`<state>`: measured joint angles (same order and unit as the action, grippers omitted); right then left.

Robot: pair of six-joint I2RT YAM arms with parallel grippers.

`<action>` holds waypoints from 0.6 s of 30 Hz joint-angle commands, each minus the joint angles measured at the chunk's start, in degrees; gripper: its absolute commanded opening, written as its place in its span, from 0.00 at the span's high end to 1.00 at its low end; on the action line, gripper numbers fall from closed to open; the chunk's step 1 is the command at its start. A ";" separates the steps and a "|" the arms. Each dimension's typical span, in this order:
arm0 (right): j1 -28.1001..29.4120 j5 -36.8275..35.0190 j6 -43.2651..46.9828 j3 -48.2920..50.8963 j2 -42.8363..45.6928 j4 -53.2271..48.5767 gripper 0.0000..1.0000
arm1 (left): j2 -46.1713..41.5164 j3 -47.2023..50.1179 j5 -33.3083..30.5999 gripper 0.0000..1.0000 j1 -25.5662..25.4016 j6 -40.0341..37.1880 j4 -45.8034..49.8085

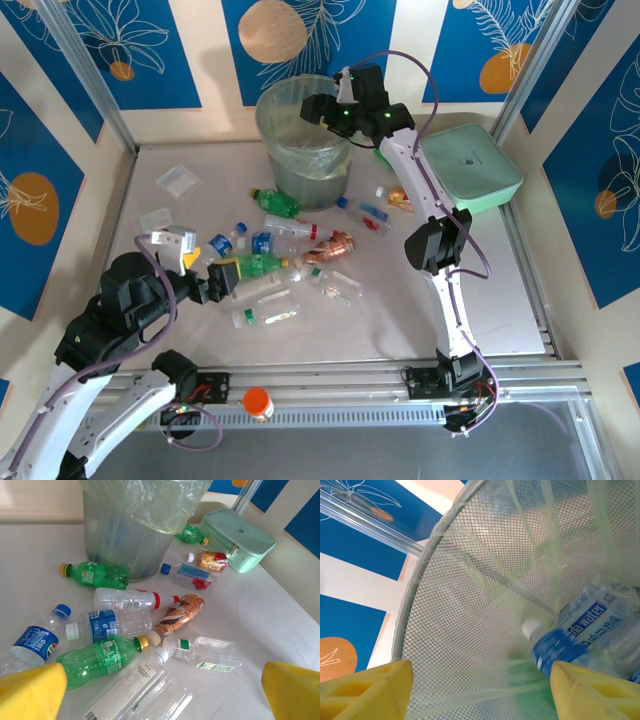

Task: Put the plastic bottles in the bin

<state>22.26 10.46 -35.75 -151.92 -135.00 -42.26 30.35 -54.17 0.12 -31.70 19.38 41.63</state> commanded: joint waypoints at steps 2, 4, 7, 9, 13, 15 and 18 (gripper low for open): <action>0.06 0.87 1.45 -1.44 3.06 -0.42 0.28 | 1.20 -1.55 -3.40 0.01 -0.62 -0.06 1.14; 0.06 1.10 1.88 -2.07 3.81 -0.32 0.28 | 1.37 -1.38 -4.67 0.01 -0.63 0.13 1.66; -0.11 1.57 2.44 -3.14 5.30 -0.71 0.29 | 2.22 -1.24 -5.46 0.01 -0.64 0.55 2.45; -0.20 1.69 2.70 -3.13 6.66 -0.72 0.29 | 3.01 -1.29 -5.24 0.01 -0.61 0.94 2.75; -0.21 1.45 3.89 -1.91 9.95 -1.59 0.31 | 4.52 -1.37 -3.94 0.01 -0.63 1.10 2.66; -0.11 1.32 4.90 0.25 12.01 -1.13 0.31 | 5.13 -1.55 -3.18 0.01 -0.64 1.11 2.67; -0.02 0.75 6.32 2.19 14.80 -1.74 0.31 | 6.09 -1.72 -1.48 0.01 -0.64 0.12 2.87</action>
<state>22.22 10.85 -32.05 -150.93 -124.33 -43.29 36.01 -54.17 -3.14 -31.79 19.59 43.46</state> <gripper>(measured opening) 0.688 0.994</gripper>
